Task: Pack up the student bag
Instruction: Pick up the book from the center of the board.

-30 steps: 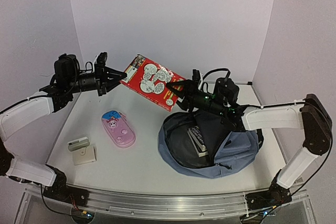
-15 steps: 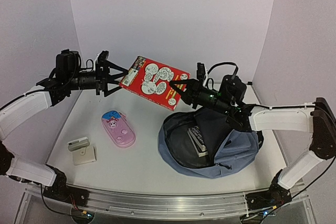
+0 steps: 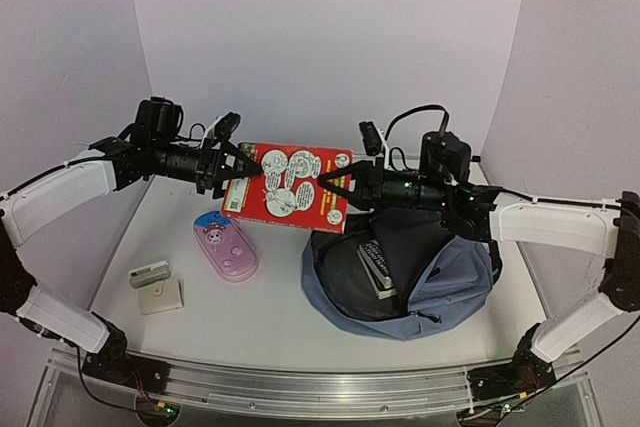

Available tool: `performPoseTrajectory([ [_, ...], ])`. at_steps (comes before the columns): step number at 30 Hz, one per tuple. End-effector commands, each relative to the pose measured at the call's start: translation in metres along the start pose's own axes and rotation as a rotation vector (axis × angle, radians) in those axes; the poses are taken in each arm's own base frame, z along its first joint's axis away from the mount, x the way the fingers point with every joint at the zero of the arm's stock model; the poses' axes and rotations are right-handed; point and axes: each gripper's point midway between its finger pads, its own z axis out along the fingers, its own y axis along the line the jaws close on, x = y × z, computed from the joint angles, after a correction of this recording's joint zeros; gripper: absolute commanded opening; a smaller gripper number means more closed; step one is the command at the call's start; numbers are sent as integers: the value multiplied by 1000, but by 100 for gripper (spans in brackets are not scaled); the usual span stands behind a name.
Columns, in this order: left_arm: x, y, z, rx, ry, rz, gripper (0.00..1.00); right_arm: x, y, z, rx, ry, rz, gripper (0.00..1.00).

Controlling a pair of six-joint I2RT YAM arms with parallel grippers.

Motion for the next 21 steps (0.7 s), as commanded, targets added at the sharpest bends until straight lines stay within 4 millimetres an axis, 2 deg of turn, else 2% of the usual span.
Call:
performPoseTrajectory([
  [1, 4, -34, 4, 78, 39, 103, 62, -23, 50, -9, -110, -47, -109, 0],
  [4, 10, -35, 9, 92, 65, 98, 43, -25, 49, -9, -104, -55, -113, 0],
  [7, 13, -29, 12, 71, 62, 86, 14, -26, 46, -10, -82, -71, -114, 2],
  [8, 13, -26, 12, 54, 52, 80, 5, -27, 43, -11, -69, -77, -115, 11],
  [9, 11, -22, 12, 32, 37, 71, 1, -27, 40, -12, -55, -85, -116, 28],
  [11, 8, -14, 11, -5, 0, 47, 0, -28, 30, -14, -13, -97, -117, 57],
  [14, 2, -3, 12, -27, -65, -11, 0, -31, 6, -19, 125, -118, -131, 86],
  [17, 0, 8, 14, -31, -118, -79, 0, -36, -21, -33, 334, -130, -166, 97],
  [21, 0, 21, 12, -66, -170, -123, 0, -44, -45, -72, 622, -138, -217, 98],
])
